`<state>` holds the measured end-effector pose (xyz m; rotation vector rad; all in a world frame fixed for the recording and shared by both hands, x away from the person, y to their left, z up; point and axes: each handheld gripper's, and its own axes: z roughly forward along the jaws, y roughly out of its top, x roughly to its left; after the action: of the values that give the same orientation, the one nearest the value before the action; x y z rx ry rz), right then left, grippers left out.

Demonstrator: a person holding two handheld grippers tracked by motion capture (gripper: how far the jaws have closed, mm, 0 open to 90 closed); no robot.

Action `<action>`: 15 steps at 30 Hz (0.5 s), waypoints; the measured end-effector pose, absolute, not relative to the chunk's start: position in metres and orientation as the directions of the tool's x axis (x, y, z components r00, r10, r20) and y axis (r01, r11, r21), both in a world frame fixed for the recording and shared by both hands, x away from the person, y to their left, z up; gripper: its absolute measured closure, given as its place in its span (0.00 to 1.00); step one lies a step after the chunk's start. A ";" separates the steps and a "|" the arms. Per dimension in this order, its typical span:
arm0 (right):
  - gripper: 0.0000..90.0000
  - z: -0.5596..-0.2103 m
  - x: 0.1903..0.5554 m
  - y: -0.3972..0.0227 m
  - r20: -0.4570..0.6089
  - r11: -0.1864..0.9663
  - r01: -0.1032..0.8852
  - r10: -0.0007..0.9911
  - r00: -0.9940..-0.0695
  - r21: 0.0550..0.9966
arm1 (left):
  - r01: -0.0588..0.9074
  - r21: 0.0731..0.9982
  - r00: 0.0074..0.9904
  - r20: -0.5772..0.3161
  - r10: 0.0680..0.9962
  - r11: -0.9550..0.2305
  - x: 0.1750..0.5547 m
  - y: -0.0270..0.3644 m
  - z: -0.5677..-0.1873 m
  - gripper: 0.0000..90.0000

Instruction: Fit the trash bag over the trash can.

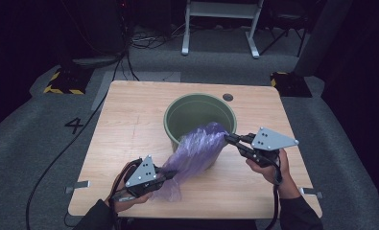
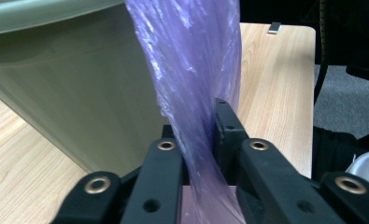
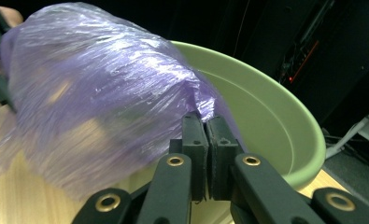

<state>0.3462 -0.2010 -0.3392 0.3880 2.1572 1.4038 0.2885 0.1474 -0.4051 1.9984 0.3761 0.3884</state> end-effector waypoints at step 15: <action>1.00 -0.320 0.393 -0.178 -0.221 0.440 0.070 0.574 -0.789 0.895 | 0.100 0.917 0.894 0.087 0.440 -0.386 0.291 0.146 -0.399 0.79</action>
<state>0.3927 -0.1782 -0.3197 0.5401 2.1939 1.3299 0.2907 0.1464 -0.3985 1.9510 0.3944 0.3832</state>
